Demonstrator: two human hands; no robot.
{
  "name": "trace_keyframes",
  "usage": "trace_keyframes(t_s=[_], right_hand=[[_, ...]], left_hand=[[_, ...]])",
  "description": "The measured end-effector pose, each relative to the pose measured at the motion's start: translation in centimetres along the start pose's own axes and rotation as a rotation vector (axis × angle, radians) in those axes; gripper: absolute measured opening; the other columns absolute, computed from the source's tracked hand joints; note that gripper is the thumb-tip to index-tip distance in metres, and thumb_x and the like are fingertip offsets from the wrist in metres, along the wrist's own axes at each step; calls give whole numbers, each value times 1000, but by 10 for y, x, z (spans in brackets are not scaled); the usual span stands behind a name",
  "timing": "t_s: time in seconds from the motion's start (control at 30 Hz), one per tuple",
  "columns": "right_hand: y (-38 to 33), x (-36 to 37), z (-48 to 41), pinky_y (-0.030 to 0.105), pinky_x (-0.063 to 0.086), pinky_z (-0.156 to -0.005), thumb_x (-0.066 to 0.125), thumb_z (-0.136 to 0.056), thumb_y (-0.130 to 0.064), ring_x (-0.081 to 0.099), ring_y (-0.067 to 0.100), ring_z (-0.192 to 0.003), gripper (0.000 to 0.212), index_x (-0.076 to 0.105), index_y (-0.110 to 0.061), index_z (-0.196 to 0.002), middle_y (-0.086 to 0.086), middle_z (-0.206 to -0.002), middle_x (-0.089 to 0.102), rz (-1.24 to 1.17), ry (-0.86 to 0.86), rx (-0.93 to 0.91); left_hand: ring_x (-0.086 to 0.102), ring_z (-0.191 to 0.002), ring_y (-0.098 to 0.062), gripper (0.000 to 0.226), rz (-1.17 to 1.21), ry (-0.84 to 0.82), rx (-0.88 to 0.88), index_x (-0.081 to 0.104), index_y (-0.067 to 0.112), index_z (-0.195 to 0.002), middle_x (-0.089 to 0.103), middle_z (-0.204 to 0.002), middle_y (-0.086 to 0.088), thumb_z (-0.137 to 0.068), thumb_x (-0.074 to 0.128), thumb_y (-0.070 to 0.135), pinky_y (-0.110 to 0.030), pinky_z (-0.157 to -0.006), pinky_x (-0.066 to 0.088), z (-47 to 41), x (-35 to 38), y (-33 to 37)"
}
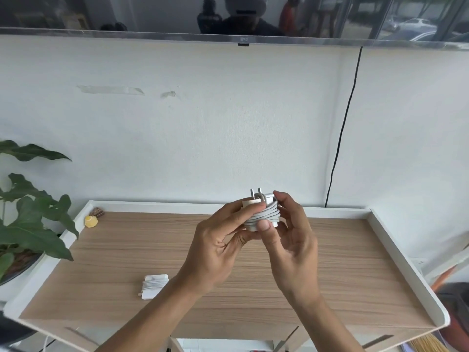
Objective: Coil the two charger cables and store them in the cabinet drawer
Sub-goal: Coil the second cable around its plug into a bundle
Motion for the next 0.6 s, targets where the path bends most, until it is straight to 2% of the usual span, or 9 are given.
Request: trace_keyframes(t_s=[0.1, 0.2, 0.3, 0.5, 0.6], right_hand=[[-2, 1, -1, 31, 54, -83, 69, -81, -48, 65, 26, -104, 50, 56, -21, -121, 4, -109, 68, -9, 17, 6], [-3, 1, -1, 22, 53, -79, 70, -78, -48, 67, 16, -98, 52, 57, -18, -119, 4, -106, 69, -45, 31, 20], [0, 0, 1, 20, 54, -75, 70, -77, -48, 69, 11, -93, 54, 58, -18, -120, 2, -105, 71, -72, 19, 54], [5, -3, 3, 19, 54, -78, 68, -79, -51, 69, 8, -95, 57, 54, -27, -129, -5, -110, 72, -17, -45, 96], [6, -5, -1, 21, 53, -83, 70, -83, -39, 67, 10, -101, 51, 54, -24, -129, -3, -112, 71, -35, -96, 123]], left_hand=[[61, -121, -21, 50, 28, 13, -23, 53, 21, -137, 60, -134, 3, -91, 59, 2, -31, -88, 57, -1, 0, 2], [67, -110, -16, 57, 106, 49, -148, 47, 30, -141, 66, -126, 7, -89, 64, 17, -26, -88, 56, 0, -2, 2], [68, -109, -14, 49, 90, 44, -190, 54, 29, -135, 69, -122, 8, -88, 65, 19, -21, -89, 53, 0, -6, 1], [67, -111, -14, 42, 83, 109, -172, 58, 19, -129, 71, -118, 6, -88, 62, 13, -20, -94, 50, 2, -6, -1], [68, -110, -14, 39, 77, 125, -152, 60, 16, -126, 72, -117, 4, -88, 63, 13, -20, -92, 51, 2, -6, -1]])
Point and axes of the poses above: each hand's wrist, its own z-axis away from the middle knuckle, its own x-axis out of the palm, y = z × x, the point moved 3 cm from there along -z, towards the middle knuckle
